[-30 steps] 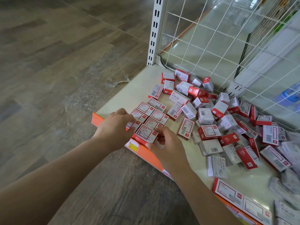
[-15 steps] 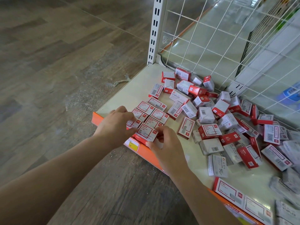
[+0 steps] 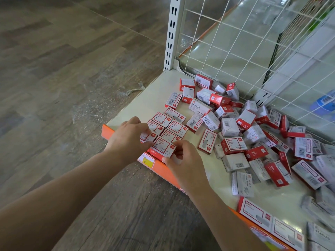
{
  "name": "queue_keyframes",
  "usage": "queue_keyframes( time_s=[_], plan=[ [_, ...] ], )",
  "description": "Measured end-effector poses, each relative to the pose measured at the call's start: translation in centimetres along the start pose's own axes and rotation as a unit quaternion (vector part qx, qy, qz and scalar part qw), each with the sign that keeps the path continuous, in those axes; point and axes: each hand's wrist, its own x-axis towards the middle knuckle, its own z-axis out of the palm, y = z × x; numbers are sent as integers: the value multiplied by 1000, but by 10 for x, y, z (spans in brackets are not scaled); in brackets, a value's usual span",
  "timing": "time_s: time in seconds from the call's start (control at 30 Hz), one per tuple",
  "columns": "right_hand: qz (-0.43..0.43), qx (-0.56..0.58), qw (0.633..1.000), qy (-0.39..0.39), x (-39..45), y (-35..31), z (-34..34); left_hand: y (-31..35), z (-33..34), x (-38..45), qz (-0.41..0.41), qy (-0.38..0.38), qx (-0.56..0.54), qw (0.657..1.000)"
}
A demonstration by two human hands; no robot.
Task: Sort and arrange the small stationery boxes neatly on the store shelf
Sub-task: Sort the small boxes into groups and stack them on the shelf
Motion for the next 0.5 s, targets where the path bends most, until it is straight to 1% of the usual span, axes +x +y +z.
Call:
queue_keyframes(
  time_s=[0.13,0.2,0.33,0.43,0.5],
  plan=[
    [12,62,998,-18,-1,3,-11,3,2,-2,7,32,-18,999],
    [24,78,997,-12,0,6,-21,7,4,-1,19,35,-14,999],
    [24,62,997,42,5,20,-38,16,9,7,65,4,2,998],
    [44,27,995,90,10,31,-49,25,15,14,116,-42,63,990],
    [56,-17,993,101,14,37,-55,33,22,18,138,-68,95,984]
  ],
)
